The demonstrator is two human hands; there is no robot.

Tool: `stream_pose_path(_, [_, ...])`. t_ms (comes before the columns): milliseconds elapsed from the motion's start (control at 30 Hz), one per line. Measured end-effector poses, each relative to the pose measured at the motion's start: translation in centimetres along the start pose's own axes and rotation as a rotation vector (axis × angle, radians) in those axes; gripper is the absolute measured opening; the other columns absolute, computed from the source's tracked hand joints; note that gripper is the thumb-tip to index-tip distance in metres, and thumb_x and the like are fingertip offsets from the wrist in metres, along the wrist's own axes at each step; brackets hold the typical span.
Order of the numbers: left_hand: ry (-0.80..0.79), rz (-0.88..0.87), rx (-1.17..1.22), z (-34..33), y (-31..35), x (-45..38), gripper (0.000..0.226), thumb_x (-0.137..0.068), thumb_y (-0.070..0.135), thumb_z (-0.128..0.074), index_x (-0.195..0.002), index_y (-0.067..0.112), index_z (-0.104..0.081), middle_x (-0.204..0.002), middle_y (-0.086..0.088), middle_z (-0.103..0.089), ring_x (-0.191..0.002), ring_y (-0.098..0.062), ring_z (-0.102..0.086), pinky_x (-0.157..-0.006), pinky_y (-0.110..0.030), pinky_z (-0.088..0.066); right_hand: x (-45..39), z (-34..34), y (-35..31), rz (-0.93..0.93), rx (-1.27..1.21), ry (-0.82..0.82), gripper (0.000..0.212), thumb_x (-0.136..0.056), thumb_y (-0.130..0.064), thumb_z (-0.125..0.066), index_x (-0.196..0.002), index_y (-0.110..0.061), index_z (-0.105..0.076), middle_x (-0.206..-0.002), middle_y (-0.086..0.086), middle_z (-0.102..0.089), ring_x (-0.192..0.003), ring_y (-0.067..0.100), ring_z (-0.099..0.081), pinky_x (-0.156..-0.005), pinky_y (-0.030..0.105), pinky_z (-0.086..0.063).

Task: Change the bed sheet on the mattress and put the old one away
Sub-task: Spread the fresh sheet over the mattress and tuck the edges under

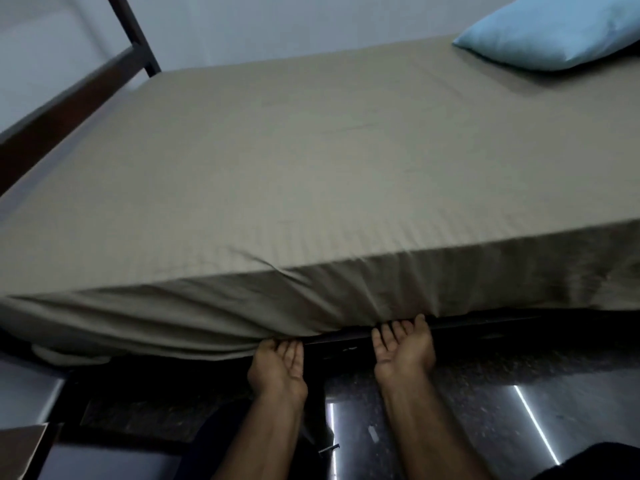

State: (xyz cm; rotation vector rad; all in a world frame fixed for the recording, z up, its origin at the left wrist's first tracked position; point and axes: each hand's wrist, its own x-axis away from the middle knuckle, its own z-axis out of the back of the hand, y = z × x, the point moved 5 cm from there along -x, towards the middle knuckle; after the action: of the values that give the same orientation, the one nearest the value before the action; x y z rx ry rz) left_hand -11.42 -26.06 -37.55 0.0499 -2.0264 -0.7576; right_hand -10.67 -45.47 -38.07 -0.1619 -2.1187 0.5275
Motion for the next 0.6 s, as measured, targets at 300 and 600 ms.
stream_pose_path(300, [-0.011,0.05,0.114,-0.5,5.4,-1.5,0.033,-0.101,0.032,-0.033,-0.101,0.013,-0.061,-0.125,-0.015,-0.056,-0.113,-0.033,-0.056,-0.11,-0.057,-0.04,0.2,-2.5,-0.3,-0.1,-0.14,-0.099,0.068,-0.094,-0.06,-0.045,-0.144,-0.014,-0.046,-0.147,0.01,-0.05,-0.135,0.03,-0.048,-0.118,0.055,-0.028])
stream_pose_path(600, [-0.195,-0.107,0.407,-3.0,6.0,-2.2,0.063,-0.097,0.066,-0.027,-0.124,0.024,-0.066,-0.134,-0.008,-0.064,-0.121,-0.033,-0.058,-0.11,-0.054,-0.039,-0.2,-2.5,-0.3,-0.152,-0.286,-0.18,0.075,-0.089,-0.065,-0.048,-0.144,-0.014,-0.045,-0.138,0.012,-0.052,-0.132,0.031,-0.049,-0.111,0.063,-0.03])
